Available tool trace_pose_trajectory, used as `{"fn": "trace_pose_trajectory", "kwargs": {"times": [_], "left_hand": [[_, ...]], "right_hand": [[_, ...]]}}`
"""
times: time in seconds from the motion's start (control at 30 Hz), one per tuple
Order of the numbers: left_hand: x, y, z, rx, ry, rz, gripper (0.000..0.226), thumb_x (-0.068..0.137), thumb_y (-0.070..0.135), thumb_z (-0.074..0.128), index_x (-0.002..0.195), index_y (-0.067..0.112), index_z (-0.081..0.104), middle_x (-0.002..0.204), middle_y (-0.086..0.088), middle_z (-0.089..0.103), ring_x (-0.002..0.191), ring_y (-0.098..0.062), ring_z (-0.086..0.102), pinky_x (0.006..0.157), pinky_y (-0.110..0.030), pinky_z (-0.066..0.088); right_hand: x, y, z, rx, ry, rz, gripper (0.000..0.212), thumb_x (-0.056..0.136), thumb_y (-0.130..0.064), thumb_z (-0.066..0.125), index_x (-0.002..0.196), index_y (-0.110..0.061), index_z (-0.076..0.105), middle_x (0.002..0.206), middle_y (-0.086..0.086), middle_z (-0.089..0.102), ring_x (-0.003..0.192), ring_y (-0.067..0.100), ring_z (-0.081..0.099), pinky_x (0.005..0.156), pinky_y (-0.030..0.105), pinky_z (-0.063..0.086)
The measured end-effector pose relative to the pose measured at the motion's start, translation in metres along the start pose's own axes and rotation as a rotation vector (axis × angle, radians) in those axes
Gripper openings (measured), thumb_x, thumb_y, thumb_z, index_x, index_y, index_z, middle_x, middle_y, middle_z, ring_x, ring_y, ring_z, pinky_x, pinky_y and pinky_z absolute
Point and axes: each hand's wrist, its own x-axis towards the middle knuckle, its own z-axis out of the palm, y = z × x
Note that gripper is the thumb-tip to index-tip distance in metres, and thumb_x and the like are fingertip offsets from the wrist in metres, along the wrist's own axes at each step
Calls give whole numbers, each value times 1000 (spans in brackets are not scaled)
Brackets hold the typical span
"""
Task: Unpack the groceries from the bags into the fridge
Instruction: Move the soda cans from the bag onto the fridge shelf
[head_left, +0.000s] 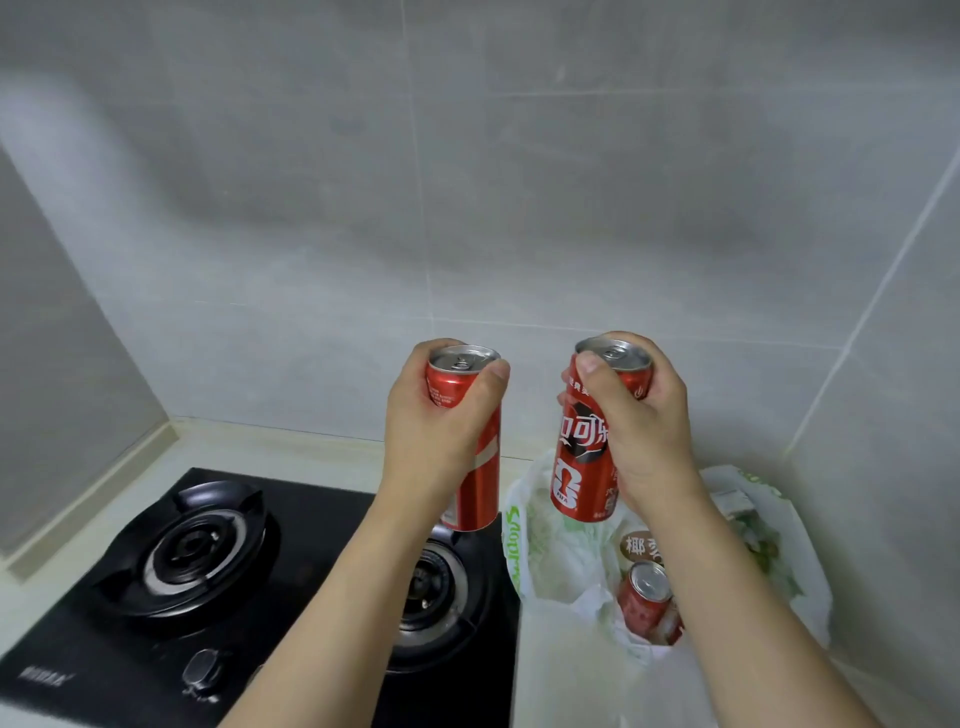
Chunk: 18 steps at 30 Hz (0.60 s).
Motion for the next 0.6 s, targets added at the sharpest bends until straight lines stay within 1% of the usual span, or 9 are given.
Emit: {"fn": "trace_pose_trajectory", "kwargs": {"times": [0.1,0.17,0.23,0.27,0.4,0.5,0.6], "left_hand": [[-8,6,-5,21,26,35,33,75,42,72,102,25,61,86,4,71,77,-19,71,73,-40,60],[-13,9,-8,37,55,52,30,76,39,72,101,26,61,86,6,71,76,-17,70,71,-36,60],[-17,11,-10,63,87,60,29,75,39,72,99,27,60,85,9,71,75,-14,70,70,-30,58],[-18,12,-11,75,104,57,31,74,41,72,99,27,60,85,8,71,75,-14,70,70,-30,58],[-26,15,-18,110,182,42,42,70,52,71,102,28,61,88,2,71,79,-22,71,75,-47,59],[-34,18,-26,137,239,41,44,71,52,71,104,26,60,90,-1,71,80,-25,71,75,-51,59],[-45,23,-37,170,311,33,41,71,51,71,102,28,61,89,-2,71,80,-26,71,74,-53,58]], "right_hand": [[-3,-2,4,17,-26,-15,30,69,-50,72,92,-32,65,92,5,72,84,28,71,83,54,57],[-4,-4,6,31,-58,-18,27,70,-49,72,91,-33,65,91,5,72,83,27,72,83,53,57],[-5,-4,9,39,-92,-26,26,70,-49,72,90,-34,65,92,5,72,84,26,71,83,51,58],[-6,-5,10,49,-109,-34,25,70,-48,72,89,-34,65,91,5,72,83,27,71,82,50,58],[-7,-6,15,90,-170,-35,21,69,-46,72,85,-34,66,89,7,72,82,29,71,78,48,58],[-7,-3,20,125,-221,-25,21,70,-44,73,86,-31,66,89,9,71,83,32,70,79,51,58],[-11,-1,31,171,-273,-15,22,70,-44,73,85,-29,67,89,10,71,83,33,70,79,53,57]]}}
